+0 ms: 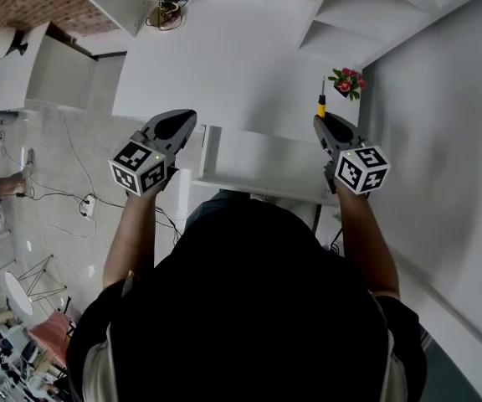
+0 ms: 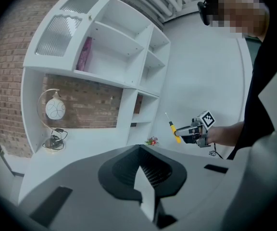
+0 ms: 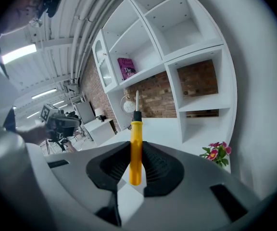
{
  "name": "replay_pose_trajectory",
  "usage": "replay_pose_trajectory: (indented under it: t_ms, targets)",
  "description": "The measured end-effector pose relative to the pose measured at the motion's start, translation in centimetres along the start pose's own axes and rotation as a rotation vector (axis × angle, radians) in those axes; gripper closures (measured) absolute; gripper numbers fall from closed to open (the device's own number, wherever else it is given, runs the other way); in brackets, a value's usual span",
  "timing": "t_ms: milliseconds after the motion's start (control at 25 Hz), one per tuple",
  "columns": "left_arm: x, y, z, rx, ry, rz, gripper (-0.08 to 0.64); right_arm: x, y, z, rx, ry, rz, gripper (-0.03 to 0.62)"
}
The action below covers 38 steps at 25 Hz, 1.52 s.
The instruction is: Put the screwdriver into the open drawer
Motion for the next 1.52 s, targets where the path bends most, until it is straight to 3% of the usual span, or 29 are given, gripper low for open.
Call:
replay_pose_trajectory:
  t_ms: [400,1040,1520]
  targets:
    - [-0.7,1.1,0.2,0.007,0.023,-0.009,0.545,-2.7,-0.4,-2.0,0.026,0.101,0.059,0.509]
    - [-3.6,1.4,1.0,0.042,0.042,0.03,0.545,-8.1,0.4,-4.1,0.07,0.189,0.035,0.509]
    - [-5.9,1.2,2.5,0.086,0.047,0.065,0.545,-13.5,0.6,-5.8,0.099,0.312,0.039,0.509]
Point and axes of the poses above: the fingertips, and each gripper's own axes: z backward along the fingers, y to its left, x out of its top, the point moved 2 cm from there along z, backward along the fingers, and after that the axes turned 3 degrees about x, right-handed, at the moved point
